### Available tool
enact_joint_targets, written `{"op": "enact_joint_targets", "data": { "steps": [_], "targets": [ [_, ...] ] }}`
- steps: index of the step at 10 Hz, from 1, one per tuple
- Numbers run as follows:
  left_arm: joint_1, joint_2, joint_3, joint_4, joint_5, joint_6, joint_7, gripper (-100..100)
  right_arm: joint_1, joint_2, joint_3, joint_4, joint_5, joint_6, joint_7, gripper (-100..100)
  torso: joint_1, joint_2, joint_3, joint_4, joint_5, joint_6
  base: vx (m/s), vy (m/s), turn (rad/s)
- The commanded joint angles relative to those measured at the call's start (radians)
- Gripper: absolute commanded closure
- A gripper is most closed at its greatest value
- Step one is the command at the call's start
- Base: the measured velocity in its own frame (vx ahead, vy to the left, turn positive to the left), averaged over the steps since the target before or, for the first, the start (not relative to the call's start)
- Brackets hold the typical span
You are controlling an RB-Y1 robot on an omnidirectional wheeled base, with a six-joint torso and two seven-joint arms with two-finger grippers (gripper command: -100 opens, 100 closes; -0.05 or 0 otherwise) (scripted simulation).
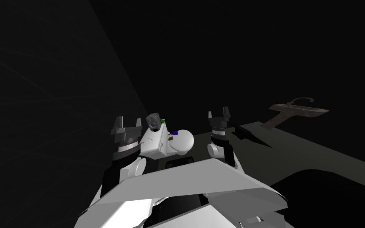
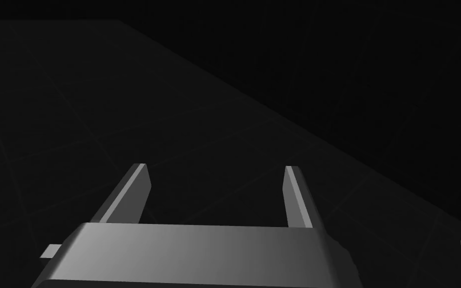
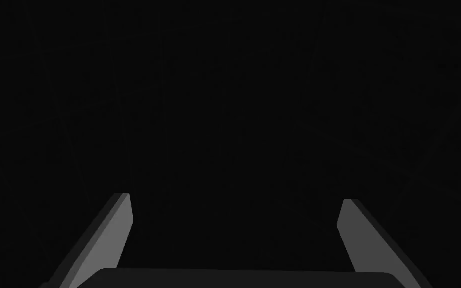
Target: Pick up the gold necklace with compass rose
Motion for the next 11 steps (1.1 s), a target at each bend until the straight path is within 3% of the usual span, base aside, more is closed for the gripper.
{"op": "enact_joint_targets", "data": {
  "steps": [1,6,11],
  "targets": [
    [0.000,0.034,0.004,0.017,-0.010,0.003,-0.009,-100,0.000,0.000,0.000,0.000,0.000,0.000,0.000,0,0.000,0.000,0.000,0.000,0.000,0.000,0.004,-0.010,0.085],
    [0.005,0.108,0.029,0.127,-0.070,0.018,-0.061,-100,0.000,0.000,0.000,0.000,0.000,0.000,0.000,0,-0.003,-0.001,-0.001,0.000,-0.001,0.000,0.012,-0.042,0.142],
    [0.011,0.145,0.053,0.231,-0.122,0.032,-0.108,-100,0.000,0.000,0.000,0.000,0.000,0.000,0.000,0,-0.002,-0.001,0.000,0.000,-0.001,0.000,0.009,-0.045,0.146]
  ]
}}
